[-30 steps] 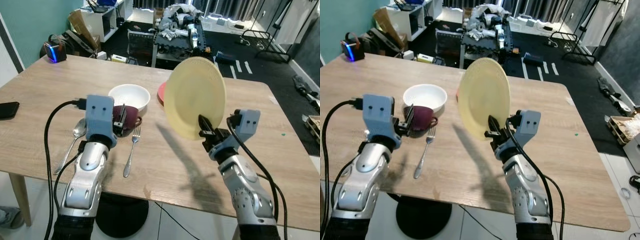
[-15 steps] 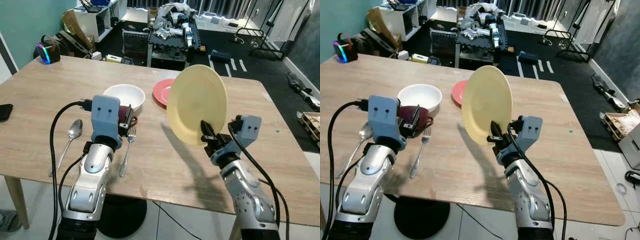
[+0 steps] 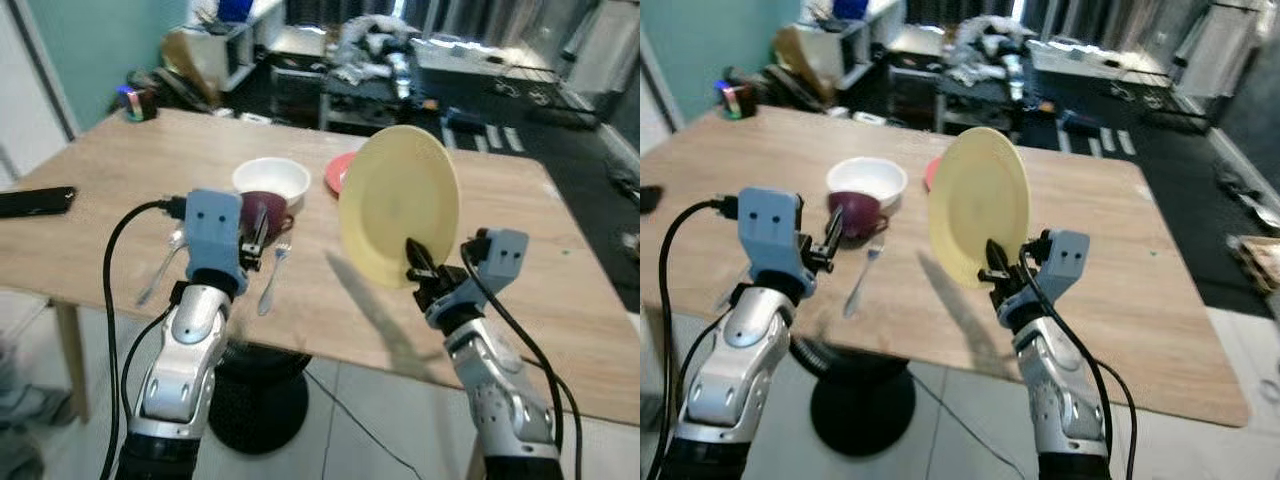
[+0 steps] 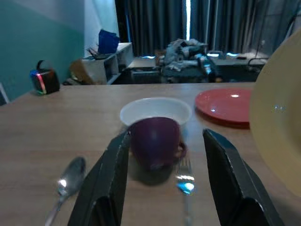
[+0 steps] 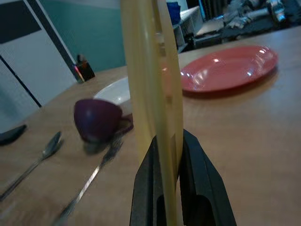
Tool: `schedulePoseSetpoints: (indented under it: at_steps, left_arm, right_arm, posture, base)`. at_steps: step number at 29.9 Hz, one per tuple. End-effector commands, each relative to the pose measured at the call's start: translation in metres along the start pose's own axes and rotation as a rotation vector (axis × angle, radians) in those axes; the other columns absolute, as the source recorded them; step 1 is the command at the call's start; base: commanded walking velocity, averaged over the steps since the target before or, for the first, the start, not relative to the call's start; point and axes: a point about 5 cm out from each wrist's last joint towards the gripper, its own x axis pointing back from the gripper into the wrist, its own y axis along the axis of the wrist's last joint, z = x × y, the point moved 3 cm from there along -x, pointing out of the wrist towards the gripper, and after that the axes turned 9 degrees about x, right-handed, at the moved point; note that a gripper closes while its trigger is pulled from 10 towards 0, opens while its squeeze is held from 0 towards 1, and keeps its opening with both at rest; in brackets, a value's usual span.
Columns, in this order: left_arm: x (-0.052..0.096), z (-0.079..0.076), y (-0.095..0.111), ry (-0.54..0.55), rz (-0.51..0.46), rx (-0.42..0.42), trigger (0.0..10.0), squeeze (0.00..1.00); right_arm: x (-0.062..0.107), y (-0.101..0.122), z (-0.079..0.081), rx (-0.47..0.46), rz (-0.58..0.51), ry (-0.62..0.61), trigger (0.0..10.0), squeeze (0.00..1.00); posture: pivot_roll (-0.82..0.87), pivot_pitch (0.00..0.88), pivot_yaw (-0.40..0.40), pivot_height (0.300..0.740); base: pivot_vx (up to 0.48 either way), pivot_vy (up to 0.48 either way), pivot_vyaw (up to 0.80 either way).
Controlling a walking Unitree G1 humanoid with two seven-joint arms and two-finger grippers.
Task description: Setting the table
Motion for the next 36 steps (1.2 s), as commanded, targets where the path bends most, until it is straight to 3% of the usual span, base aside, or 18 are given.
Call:
schedulePoseSetpoints:
  at_steps: [1, 16, 30, 36]
  left_arm:
    - [0.0000, -0.0007, -0.0046, -0.010, 0.017, 0.003, 10.0, 0.00]
    - [-0.0022, -0.0040, -0.0042, -0.023, 0.009, 0.008, 10.0, 0.00]
    - [-0.0032, -0.0056, -0.0049, -0.030, 0.006, 0.012, 10.0, 0.00]
    - [-0.0037, -0.0071, -0.0053, -0.036, 0.007, 0.014, 10.0, 0.00]
  right_arm:
    - [0.0007, 0.0012, -0.0032, 0.011, -0.008, -0.012, 10.0, 0.00]
    - [0.0009, 0.0000, -0.0044, 0.020, -0.006, -0.009, 10.0, 0.00]
    - [0.0005, -0.0003, -0.0041, 0.022, -0.008, -0.004, 10.0, 0.00]
    - [0.0012, -0.0011, -0.0035, 0.011, -0.006, 0.000, 10.0, 0.00]
  posture:
    - [-0.06, 0.000, 0.009, 0.740]
    - [-0.06, 0.000, 0.011, 0.740]
    - [-0.07, 0.000, 0.014, 0.740]
    - [-0.07, 0.000, 0.017, 0.740]
  base:
    - [-0.334, 0.000, 0.00]
    - [-0.320, 0.000, 0.00]
    - [0.000, 0.000, 0.00]
    - [0.000, 0.000, -0.77]
